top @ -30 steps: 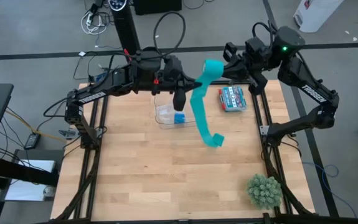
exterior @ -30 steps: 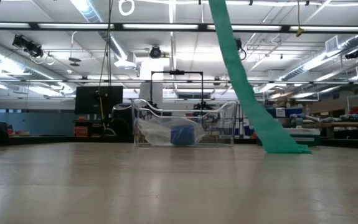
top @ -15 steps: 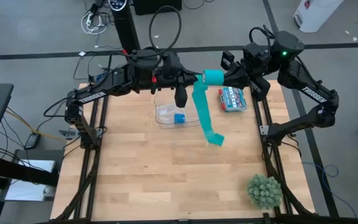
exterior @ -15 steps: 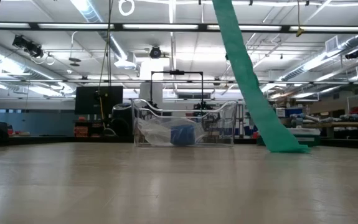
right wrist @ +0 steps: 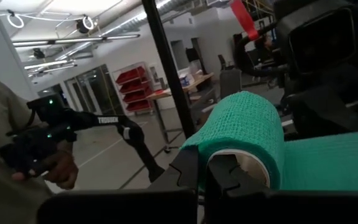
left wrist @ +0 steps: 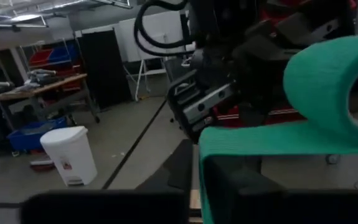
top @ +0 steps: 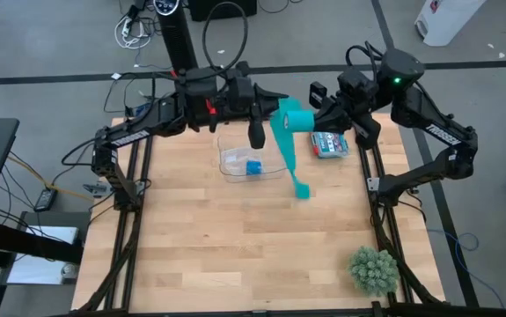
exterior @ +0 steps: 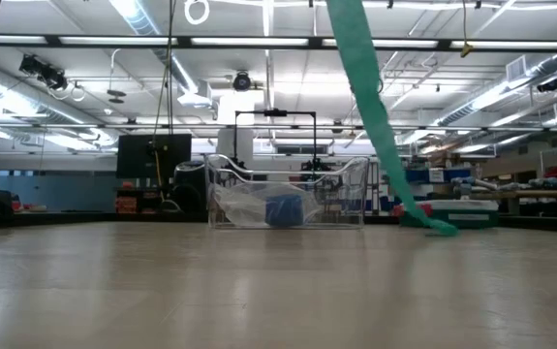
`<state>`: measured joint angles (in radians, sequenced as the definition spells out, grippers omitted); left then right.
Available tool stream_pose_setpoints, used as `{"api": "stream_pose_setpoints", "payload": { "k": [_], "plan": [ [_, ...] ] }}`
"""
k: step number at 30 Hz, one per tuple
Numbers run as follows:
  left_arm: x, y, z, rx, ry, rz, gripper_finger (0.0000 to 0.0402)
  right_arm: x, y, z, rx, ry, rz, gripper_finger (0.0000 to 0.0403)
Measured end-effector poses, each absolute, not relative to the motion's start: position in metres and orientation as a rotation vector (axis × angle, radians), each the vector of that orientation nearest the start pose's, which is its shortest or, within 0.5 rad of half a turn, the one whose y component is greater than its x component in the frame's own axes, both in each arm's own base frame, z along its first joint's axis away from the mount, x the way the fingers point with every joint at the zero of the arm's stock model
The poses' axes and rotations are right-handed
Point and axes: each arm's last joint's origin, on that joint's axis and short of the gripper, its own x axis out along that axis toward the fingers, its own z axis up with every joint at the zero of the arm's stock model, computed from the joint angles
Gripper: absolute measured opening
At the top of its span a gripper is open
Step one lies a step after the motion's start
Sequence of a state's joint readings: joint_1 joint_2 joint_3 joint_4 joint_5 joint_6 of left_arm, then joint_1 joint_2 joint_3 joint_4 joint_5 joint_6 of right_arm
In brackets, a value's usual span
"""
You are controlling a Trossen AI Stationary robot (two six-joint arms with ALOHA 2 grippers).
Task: Roll bandage
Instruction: Roll the sky blue bandage
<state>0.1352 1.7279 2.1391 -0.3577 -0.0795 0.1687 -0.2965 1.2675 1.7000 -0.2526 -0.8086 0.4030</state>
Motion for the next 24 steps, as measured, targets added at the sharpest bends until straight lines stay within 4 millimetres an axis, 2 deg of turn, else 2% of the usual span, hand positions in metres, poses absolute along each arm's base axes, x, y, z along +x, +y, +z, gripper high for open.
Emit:
{"api": "stream_pose_setpoints", "payload": {
  "k": [7,10,14,24],
  "plan": [
    [0.355,0.052,0.518,0.135,0.014,0.262,0.0186,0.233,-0.039,0.524,0.34,-0.016,0.585,0.0],
    [0.354,0.053,0.517,0.126,0.023,0.31,0.0221,0.235,-0.036,0.523,0.358,-0.008,0.601,0.0],
    [0.352,0.054,0.52,0.127,0.008,0.326,0.0228,0.236,-0.034,0.522,0.396,0.009,0.607,0.0],
    [0.341,0.054,0.533,0.176,-0.051,0.394,0.0198,0.24,-0.032,0.518,0.442,0.057,0.623,0.0]
  ]
}}
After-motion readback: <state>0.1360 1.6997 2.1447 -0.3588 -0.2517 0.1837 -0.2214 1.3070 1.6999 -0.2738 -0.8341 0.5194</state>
